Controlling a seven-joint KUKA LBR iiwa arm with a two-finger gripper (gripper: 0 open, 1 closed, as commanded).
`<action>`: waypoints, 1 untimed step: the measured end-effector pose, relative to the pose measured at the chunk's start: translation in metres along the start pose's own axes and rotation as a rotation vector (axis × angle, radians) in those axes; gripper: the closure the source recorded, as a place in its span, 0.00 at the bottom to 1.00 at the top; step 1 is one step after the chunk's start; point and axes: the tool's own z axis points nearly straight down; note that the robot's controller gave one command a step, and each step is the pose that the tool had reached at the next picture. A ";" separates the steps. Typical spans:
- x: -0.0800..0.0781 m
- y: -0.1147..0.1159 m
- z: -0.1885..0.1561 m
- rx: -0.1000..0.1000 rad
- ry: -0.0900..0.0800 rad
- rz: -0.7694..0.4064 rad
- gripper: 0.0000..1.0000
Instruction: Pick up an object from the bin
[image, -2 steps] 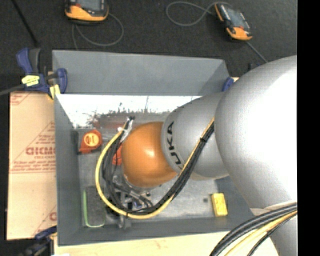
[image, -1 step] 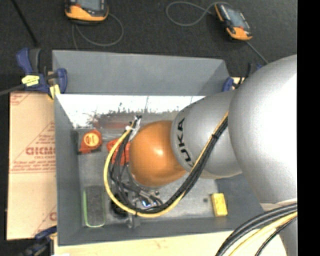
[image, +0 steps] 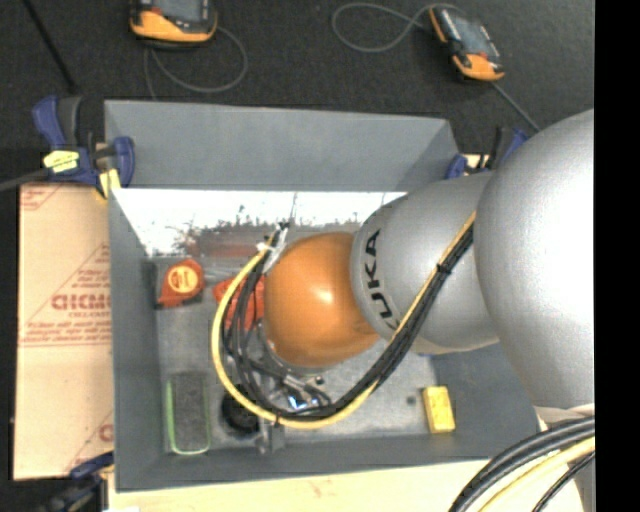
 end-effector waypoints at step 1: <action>-0.002 -0.012 0.043 -0.001 -0.010 0.072 0.00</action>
Offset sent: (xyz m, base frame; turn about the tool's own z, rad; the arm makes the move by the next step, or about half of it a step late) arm -0.0056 -0.0122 -0.0438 -0.1053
